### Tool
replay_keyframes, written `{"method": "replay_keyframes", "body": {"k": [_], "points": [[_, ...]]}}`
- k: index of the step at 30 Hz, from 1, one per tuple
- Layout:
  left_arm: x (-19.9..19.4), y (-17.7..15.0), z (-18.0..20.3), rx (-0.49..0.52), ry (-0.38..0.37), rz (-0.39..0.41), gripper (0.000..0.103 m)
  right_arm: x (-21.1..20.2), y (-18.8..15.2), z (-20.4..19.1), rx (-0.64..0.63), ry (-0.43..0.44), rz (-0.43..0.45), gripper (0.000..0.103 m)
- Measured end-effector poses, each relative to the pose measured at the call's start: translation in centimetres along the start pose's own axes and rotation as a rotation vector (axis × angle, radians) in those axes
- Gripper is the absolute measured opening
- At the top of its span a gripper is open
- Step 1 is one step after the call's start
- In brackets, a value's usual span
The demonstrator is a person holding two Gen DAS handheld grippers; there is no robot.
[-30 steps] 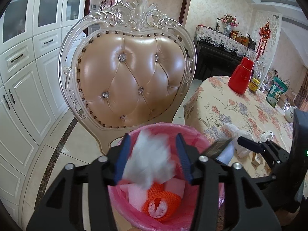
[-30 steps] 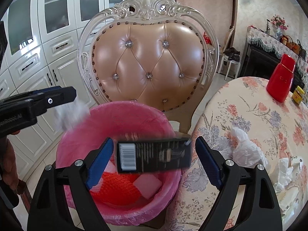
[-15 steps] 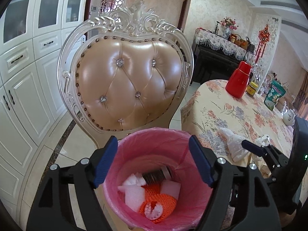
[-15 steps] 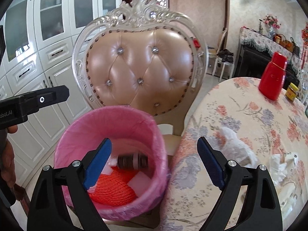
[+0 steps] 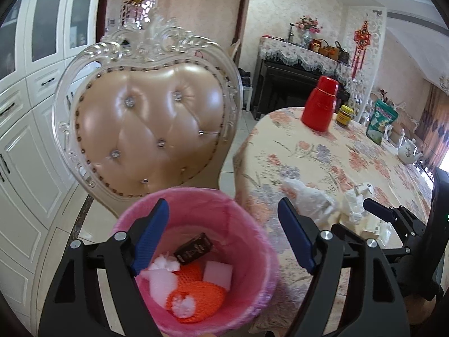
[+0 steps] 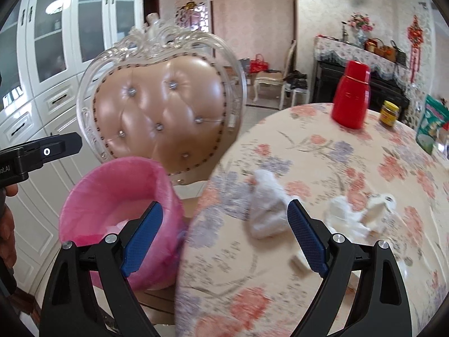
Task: Collect trash
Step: 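Move both tools back over the table toward the remaining tissues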
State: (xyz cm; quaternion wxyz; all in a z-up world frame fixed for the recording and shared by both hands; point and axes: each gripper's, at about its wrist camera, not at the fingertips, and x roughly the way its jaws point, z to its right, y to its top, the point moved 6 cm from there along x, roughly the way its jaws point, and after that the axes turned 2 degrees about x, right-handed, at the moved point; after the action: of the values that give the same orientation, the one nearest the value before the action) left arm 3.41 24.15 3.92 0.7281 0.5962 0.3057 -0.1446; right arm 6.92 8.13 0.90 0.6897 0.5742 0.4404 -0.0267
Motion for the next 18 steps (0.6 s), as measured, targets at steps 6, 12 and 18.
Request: {"method": "replay_keyframes", "body": {"k": [6, 12, 18], "points": [[0.3, 0.0, 3.5, 0.044, -0.019, -0.006, 0.078, -1.7, -1.2, 4.4, 0.047, -0.050, 0.011, 0.085], [0.9, 0.0, 6.8, 0.081, -0.044, -0.017, 0.078, -2.9, -2.5, 8.0, 0.087, -0.083, 0.010, 0.085], [1.7, 0.0, 10.4, 0.121, -0.070, -0.024, 0.078, -4.0, -3.6, 11.2, 0.124, -0.113, 0.011, 0.085]]}}
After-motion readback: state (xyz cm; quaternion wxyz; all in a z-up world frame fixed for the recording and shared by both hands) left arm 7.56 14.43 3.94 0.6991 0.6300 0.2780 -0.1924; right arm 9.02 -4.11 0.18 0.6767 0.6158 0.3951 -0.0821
